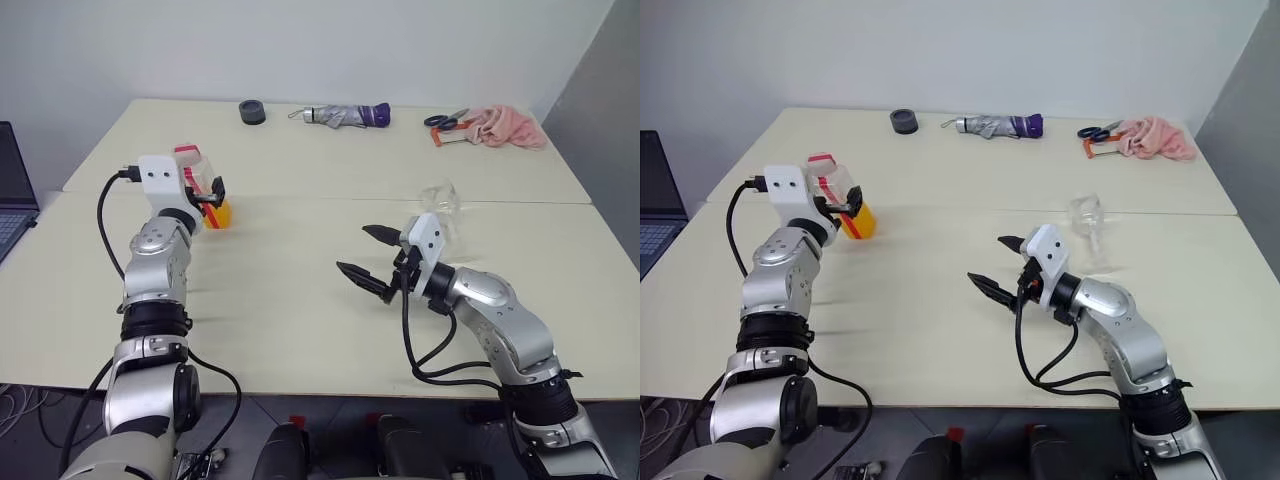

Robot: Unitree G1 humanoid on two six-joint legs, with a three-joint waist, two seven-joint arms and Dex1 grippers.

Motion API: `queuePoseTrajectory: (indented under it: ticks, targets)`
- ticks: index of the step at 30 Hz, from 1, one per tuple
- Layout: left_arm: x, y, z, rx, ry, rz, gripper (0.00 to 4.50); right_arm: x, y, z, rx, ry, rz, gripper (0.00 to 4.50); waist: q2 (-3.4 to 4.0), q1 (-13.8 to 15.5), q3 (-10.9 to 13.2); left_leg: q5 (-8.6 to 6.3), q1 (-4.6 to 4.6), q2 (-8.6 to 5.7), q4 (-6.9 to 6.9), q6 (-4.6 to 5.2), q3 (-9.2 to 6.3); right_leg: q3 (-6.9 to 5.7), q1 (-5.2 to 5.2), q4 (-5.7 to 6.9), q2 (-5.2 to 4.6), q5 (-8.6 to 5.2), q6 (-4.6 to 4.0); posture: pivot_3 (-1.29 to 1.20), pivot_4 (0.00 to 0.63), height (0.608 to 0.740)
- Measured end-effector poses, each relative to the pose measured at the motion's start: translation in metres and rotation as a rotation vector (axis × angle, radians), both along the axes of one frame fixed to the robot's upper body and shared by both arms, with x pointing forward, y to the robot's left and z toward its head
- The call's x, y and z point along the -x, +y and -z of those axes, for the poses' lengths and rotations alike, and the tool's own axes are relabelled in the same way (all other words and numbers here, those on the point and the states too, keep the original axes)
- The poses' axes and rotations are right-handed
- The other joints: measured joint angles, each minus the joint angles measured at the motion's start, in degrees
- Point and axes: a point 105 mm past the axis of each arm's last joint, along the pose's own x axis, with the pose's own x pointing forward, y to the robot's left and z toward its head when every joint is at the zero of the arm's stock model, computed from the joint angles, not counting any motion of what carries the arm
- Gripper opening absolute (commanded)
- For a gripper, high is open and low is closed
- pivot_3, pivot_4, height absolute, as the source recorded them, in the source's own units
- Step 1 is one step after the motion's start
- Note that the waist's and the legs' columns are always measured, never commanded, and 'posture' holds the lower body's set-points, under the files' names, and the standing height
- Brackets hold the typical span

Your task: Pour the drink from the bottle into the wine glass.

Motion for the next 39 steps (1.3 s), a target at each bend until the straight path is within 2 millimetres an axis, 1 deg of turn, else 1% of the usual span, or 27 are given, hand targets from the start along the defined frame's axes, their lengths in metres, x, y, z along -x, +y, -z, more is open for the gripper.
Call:
queuePoseTrajectory:
  ticks: [7, 11, 14, 17, 26, 29, 32, 34, 35, 36, 39]
  targets:
    - [-0.009, -0.001, -0.005, 0.005, -0.017, 0.0, 4.48, 0.004, 0.013, -0.007, -0.058, 0.001, -0.063, 4.5, 0.0, 0.0, 0.0, 0.0, 0.0, -0.01, 0.0, 0.0, -0.01, -0.03, -0.01, 0.0, 0.01, 0.0, 0.0, 0.0, 0.15, 0.74]
    - [-0.012, -0.001, -0.002, 0.005, -0.009, 0.009, 4.48, 0.005, 0.018, -0.015, -0.077, -0.023, -0.094, 4.5, 0.0, -0.1, 0.0, 0.0, -0.01, -0.02, 0.0, 0.0, -0.03, -0.08, -0.01, 0.0, 0.01, 0.0, 0.0, 0.0, 0.15, 0.74]
    - [-0.014, -0.002, -0.002, 0.011, -0.004, 0.012, 4.48, 0.004, 0.019, -0.015, -0.077, -0.026, -0.097, 4.5, 0.0, 0.0, 0.0, 0.0, -0.03, -0.02, 0.01, 0.0, -0.05, -0.1, -0.01, 0.0, 0.0, 0.0, 0.0, 0.0, 0.15, 0.74]
    - [-0.016, -0.002, -0.006, 0.01, -0.018, 0.012, 4.48, 0.004, 0.018, -0.015, -0.077, -0.027, -0.097, 4.5, 0.0, 0.0, 0.0, 0.0, -0.04, -0.02, 0.01, 0.0, -0.05, -0.09, -0.02, 0.0, 0.0, 0.0, 0.0, 0.0, 0.15, 0.74]
    - [-0.019, 0.001, -0.006, 0.011, -0.008, 0.001, 4.48, 0.0, 0.017, -0.012, -0.073, -0.026, -0.083, 4.5, 0.0, -0.1, 0.0, 0.0, -0.04, -0.05, 0.01, 0.0, -0.05, -0.1, -0.03, 0.01, 0.01, 0.0, -0.01, 0.0, 0.15, 0.74]
    - [-0.019, 0.004, -0.002, 0.013, 0.009, -0.009, 3.91, -0.001, 0.017, -0.011, -0.066, -0.03, -0.078, 4.5, 0.0, -0.1, 0.0, 0.0, -0.03, -0.05, 0.01, 0.0, -0.05, -0.11, -0.03, 0.01, 0.01, 0.0, -0.01, 0.0, 0.15, 0.74]
    - [-0.019, 0.006, 0.002, 0.017, 0.024, -0.012, 3.02, -0.001, 0.017, -0.011, -0.065, -0.033, -0.075, 4.5, 0.0, -0.1, 0.0, 0.0, -0.04, -0.05, 0.02, 0.0, -0.05, -0.11, -0.03, 0.01, 0.01, 0.0, -0.01, 0.0, 0.15, 0.74]
    - [-0.019, 0.006, 0.002, 0.016, 0.023, -0.01, 2.34, -0.001, 0.017, -0.011, -0.067, -0.035, -0.076, 4.5, 0.0, -0.1, 0.0, 0.0, -0.04, -0.04, 0.02, 0.0, -0.06, -0.11, -0.03, 0.01, 0.01, 0.0, -0.01, 0.0, 0.15, 0.74]
    - [-0.019, 0.005, 0.002, 0.015, 0.024, -0.01, 2.07, -0.001, 0.017, -0.011, -0.068, -0.035, -0.076, 4.5, 0.0, -0.1, 0.0, 0.0, -0.04, -0.04, 0.02, 0.0, -0.06, -0.11, -0.04, 0.01, 0.01, 0.0, -0.01, 0.0, 0.15, 0.74]
    - [-0.019, 0.005, 0.002, 0.016, 0.024, -0.009, 1.92, -0.001, 0.017, -0.011, -0.068, -0.035, -0.076, 4.5, 0.0, -0.1, 0.0, 0.0, -0.05, -0.05, 0.02, 0.0, -0.06, -0.11, -0.04, 0.01, 0.01, 0.0, -0.01, 0.0, 0.15, 0.74]
    - [-0.019, 0.004, 0.001, 0.011, 0.018, 0.0, 1.88, -0.001, 0.017, -0.012, -0.07, -0.039, -0.077, 4.5, 0.0, -0.1, 0.0, 0.0, -0.06, -0.05, 0.02, 0.0, -0.06, -0.11, -0.04, 0.01, 0.01, 0.0, -0.01, 0.0, 0.15, 0.74]
